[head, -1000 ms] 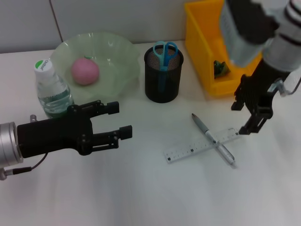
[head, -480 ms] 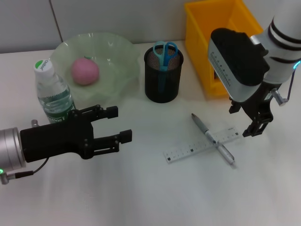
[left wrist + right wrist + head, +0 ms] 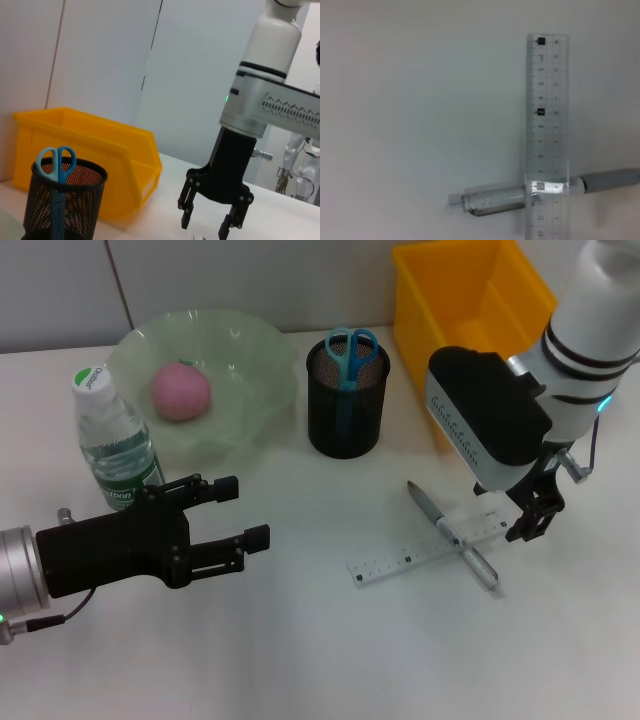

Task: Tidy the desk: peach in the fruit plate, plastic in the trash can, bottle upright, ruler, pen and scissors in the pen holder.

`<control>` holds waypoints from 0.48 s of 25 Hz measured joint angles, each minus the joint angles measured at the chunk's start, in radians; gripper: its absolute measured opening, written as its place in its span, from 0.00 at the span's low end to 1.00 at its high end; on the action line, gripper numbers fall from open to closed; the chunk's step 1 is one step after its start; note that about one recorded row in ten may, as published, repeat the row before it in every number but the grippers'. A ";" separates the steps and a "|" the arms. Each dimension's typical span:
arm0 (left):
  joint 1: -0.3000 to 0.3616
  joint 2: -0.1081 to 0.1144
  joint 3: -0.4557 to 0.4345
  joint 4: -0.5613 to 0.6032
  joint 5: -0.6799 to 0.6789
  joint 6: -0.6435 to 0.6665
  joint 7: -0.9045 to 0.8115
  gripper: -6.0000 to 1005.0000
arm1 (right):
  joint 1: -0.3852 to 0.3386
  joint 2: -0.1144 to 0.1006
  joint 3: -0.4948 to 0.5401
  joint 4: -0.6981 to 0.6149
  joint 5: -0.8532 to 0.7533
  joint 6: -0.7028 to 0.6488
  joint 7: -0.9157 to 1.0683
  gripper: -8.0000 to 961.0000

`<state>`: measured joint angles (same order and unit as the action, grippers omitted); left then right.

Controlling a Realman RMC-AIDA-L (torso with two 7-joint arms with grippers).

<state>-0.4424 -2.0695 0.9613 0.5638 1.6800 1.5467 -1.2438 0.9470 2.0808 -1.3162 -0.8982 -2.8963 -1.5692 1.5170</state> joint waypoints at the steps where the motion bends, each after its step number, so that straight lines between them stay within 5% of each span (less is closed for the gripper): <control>1: -0.001 0.000 0.000 -0.003 -0.001 -0.001 0.000 0.80 | 0.000 0.000 -0.005 0.006 0.003 0.006 -0.003 0.69; 12: 0.002 0.001 -0.002 -0.004 -0.002 0.002 -0.010 0.79 | -0.002 0.003 -0.033 0.062 0.030 0.060 -0.006 0.68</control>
<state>-0.4400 -2.0689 0.9590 0.5598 1.6780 1.5491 -1.2539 0.9452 2.0837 -1.3489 -0.8363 -2.8667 -1.5095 1.5105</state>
